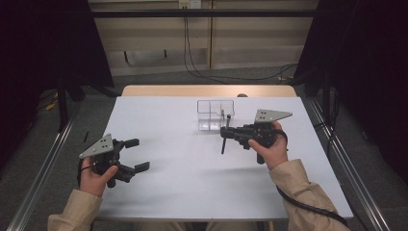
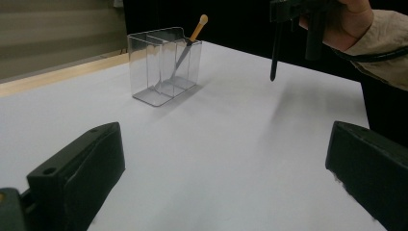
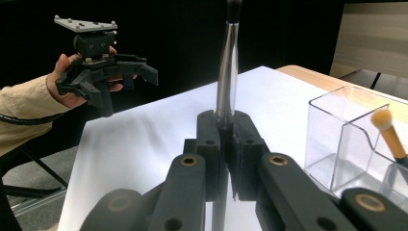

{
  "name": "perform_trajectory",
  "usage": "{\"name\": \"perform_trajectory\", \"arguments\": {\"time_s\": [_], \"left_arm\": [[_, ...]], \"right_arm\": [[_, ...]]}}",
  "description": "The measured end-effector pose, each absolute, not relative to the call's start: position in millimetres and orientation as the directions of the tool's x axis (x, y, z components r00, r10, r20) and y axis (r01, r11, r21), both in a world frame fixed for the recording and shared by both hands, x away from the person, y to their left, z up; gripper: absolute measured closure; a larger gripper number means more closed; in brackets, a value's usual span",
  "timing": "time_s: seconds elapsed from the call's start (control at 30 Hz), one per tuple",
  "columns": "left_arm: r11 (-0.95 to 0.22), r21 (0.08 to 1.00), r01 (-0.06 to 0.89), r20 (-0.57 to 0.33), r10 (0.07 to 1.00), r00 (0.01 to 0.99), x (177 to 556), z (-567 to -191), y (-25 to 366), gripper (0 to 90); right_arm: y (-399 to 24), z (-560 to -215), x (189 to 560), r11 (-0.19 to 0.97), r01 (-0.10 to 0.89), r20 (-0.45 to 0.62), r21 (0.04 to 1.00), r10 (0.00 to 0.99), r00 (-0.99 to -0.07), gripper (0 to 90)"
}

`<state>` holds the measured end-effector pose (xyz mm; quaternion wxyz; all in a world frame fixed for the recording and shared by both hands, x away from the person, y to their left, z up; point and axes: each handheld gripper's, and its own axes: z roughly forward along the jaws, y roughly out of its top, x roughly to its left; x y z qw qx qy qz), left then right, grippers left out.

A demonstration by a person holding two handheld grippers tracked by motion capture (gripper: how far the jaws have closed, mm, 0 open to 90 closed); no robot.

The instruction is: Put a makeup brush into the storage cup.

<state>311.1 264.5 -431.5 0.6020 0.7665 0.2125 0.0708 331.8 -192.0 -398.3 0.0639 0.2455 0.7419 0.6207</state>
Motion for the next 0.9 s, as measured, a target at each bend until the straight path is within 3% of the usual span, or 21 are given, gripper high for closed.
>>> {"name": "perform_trajectory", "arguments": {"time_s": [0.9], "left_arm": [[-0.195, 0.951, 0.241, -0.147, 0.402, 0.904, 310.8, -432.3, 263.3, 0.0]], "right_arm": [[-211.2, -388.0, 355.7, 0.123, 0.289, 0.182, 0.949, 0.533, -0.826, 84.5]]}}
